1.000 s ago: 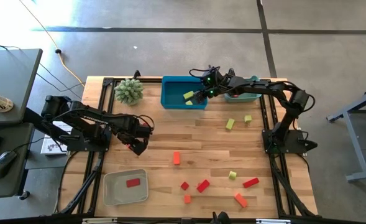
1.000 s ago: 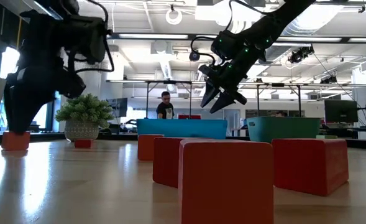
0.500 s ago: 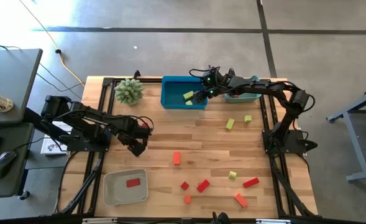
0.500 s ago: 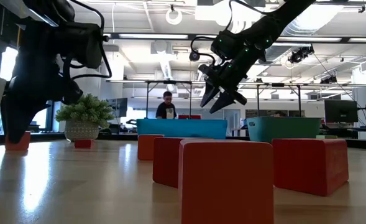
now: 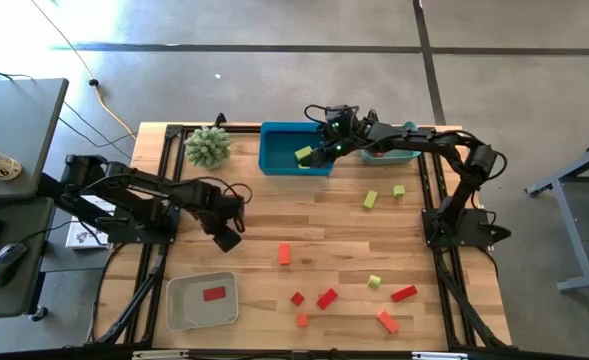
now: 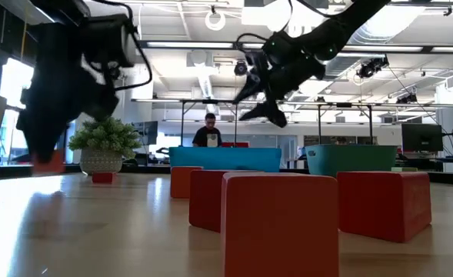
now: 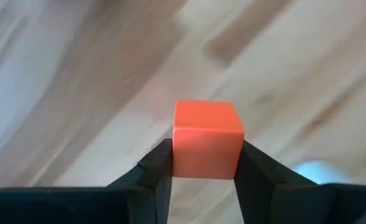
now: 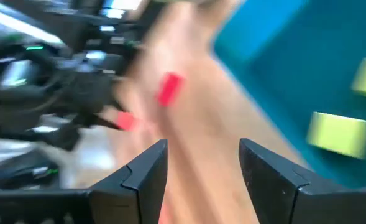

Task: Sort & place blocks by color
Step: Put the orange block into the green bin

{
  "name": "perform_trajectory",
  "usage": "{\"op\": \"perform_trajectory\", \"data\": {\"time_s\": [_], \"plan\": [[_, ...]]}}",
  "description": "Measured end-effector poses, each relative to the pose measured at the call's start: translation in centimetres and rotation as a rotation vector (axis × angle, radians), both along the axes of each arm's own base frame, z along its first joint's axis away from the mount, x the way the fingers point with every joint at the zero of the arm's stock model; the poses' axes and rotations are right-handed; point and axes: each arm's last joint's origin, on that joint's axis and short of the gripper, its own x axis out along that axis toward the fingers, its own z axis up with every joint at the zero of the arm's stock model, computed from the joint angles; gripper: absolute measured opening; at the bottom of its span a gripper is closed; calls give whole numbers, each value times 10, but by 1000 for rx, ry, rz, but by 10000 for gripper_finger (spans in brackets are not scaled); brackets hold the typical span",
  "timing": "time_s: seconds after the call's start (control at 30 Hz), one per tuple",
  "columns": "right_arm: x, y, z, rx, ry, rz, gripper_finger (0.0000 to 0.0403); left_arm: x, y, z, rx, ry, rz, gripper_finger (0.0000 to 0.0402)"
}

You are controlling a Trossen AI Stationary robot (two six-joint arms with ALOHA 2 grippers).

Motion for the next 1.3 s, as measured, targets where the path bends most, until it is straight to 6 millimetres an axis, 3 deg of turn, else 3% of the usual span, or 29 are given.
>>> {"op": "perform_trajectory", "data": {"time_s": [0.4, 0.67, 0.87, 1.07, 1.3], "plan": [[25, 24, 36, -36, -414, 298, 186, 12, 39, 36, -85, -479, 85, 112], [33, 35, 60, -256, -663, 363, 186, 20, 62, 63, -136, -790, 154, 112], [36, 45, 72, -519, -834, 421, 186, 26, 77, 82, -116, -984, 231, 113], [39, 50, 74, -715, -879, 391, 186, 26, 90, 96, -96, -1119, 319, 113], [39, 48, 74, -801, -874, 362, 186, 23, 102, 106, -60, -1214, 408, 113]]}}
